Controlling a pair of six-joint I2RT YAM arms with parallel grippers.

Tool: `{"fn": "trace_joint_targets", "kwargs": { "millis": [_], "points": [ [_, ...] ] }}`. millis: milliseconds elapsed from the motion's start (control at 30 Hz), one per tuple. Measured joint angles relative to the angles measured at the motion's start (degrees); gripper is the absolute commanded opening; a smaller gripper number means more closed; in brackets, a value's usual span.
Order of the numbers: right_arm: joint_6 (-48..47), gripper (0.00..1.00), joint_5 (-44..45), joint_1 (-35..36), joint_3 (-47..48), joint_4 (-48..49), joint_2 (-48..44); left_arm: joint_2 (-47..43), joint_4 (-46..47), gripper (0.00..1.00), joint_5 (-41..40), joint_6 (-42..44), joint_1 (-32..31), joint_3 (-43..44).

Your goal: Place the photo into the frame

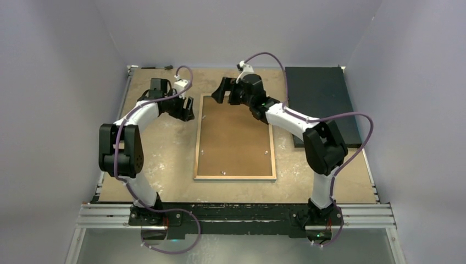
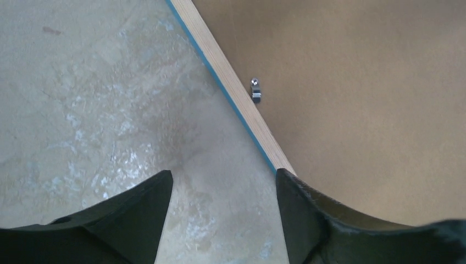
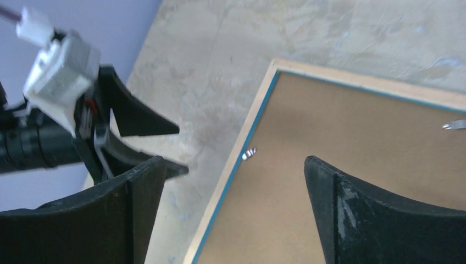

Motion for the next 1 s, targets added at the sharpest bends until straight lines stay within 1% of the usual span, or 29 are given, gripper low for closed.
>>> {"fn": "trace_joint_targets", "kwargs": {
  "millis": [33,67,100,133,167,200,300,400,600,667,867,1000],
  "points": [
    [0.11,0.8,-0.11,0.57,-0.07,-0.15,0.68,0.83,0.39,0.54,0.13,-0.15,0.0,0.61],
    [0.22,0.65,-0.33,1.16,-0.07,-0.22,1.53,2.03,0.98,0.48,0.39,-0.44,0.0,1.09],
    [0.46,0.52,-0.55,1.6,-0.07,-0.17,2.34,2.99,1.31,0.43,0.66,-1.11,0.0,1.27],
    [1.25,0.44,-1.03,2.08,0.0,-0.15,3.3,4.26,1.51,0.39,1.16,-1.7,0.0,1.38],
    [1.66,0.38,-1.64,2.43,0.13,-0.09,4.11,5.33,1.42,0.37,1.49,-2.34,0.0,1.4],
    [2.82,0.35,-2.12,2.69,0.28,0.11,5.31,6.97,1.29,0.36,2.34,-3.17,0.0,1.42],
    [5.42,0.33,-3.26,2.71,0.72,0.46,8.81,10.43,0.96,0.31,4.2,-5.2,0.0,1.33],
    [7.65,0.33,-3.74,2.67,1.49,0.33,12.31,11.08,1.49,0.28,6.36,-6.97,0.0,0.26],
    [9.97,0.45,-4.55,3.26,5.86,-1.01,18.27,11.1,2.64,0.16,8.66,-8.68,0.02,-0.76],
    [10.49,0.46,-4.7,3.67,7.5,-1.14,19.63,11.13,2.75,0.12,9.14,-8.74,0.02,-0.94],
    [11.89,0.46,-5.03,4.52,10.67,-1.33,22.08,11.13,3.15,0.1,10.08,-8.92,0.02,-1.77],
    [12.68,0.45,-5.66,4.76,11.93,-1.42,23.85,11.13,3.48,0.08,10.27,-8.98,0.02,-2.29]
  ]
}}
